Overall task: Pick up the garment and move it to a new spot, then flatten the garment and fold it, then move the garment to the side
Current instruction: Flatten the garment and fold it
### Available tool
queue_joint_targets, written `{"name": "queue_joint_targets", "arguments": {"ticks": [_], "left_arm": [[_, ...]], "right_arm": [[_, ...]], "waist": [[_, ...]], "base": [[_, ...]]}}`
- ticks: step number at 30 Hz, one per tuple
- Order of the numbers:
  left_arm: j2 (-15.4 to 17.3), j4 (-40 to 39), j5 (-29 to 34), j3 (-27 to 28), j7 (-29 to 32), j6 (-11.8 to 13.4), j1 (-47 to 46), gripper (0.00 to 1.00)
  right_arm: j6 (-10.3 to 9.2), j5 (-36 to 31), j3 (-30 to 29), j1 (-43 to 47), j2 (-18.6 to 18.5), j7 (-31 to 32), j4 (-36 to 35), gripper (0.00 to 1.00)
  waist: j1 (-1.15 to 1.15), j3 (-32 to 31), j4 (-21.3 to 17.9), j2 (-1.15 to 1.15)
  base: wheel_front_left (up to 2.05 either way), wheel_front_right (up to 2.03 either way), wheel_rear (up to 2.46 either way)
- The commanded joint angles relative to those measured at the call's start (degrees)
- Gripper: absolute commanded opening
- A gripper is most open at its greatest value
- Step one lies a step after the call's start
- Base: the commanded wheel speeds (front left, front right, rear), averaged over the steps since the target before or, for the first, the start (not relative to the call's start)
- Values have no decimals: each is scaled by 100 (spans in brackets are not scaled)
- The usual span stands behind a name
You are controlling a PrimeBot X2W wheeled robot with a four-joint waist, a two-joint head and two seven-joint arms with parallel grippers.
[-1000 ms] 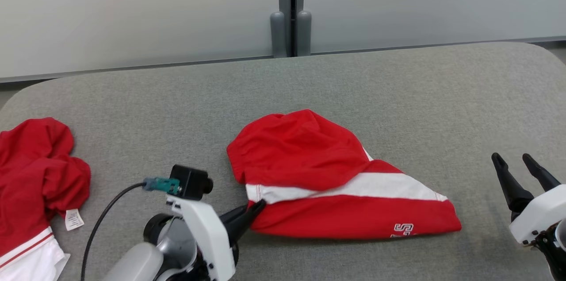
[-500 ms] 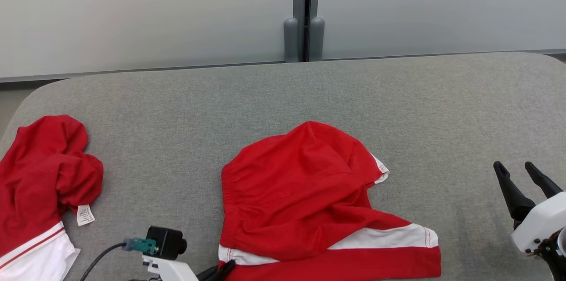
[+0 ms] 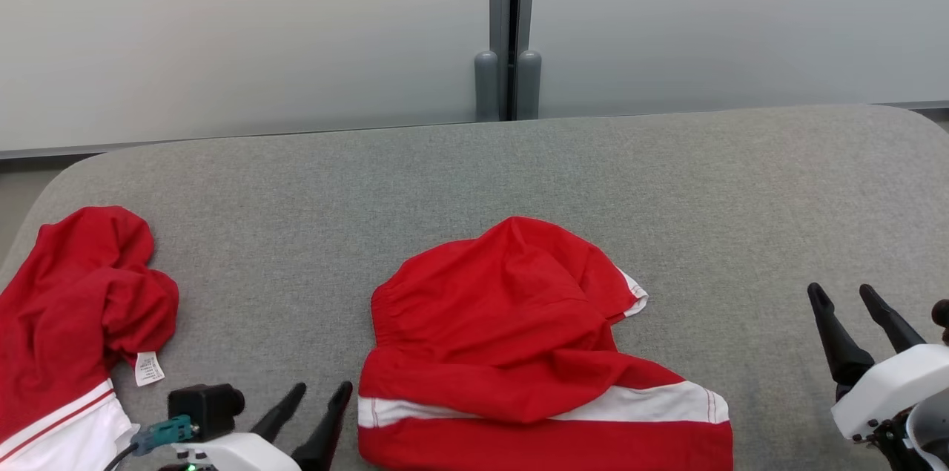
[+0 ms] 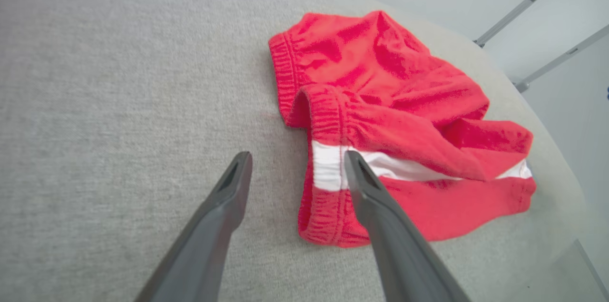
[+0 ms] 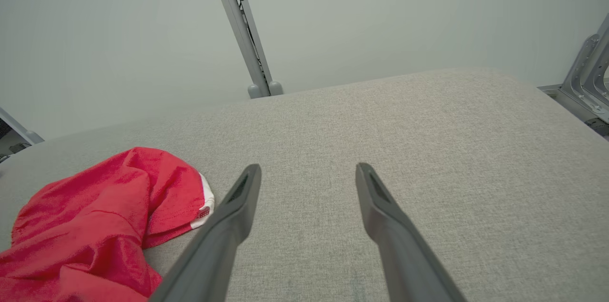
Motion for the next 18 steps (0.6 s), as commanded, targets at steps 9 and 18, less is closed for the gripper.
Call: {"name": "queue_joint_targets", "arguments": {"ticks": [9, 18], "left_arm": [[36, -368, 750, 440, -1348, 557, -91, 100], [-98, -667, 1710, 910, -2135, 953, -155, 100]], "right_arm": [[1, -304, 48, -180, 256, -1088, -171, 100], [1, -602, -17, -215, 483, -1715, -391, 100]], "waist": [[0, -51, 40, 0], [0, -53, -12, 0]], "base": [[0, 0, 0], [0, 0, 0]]}}
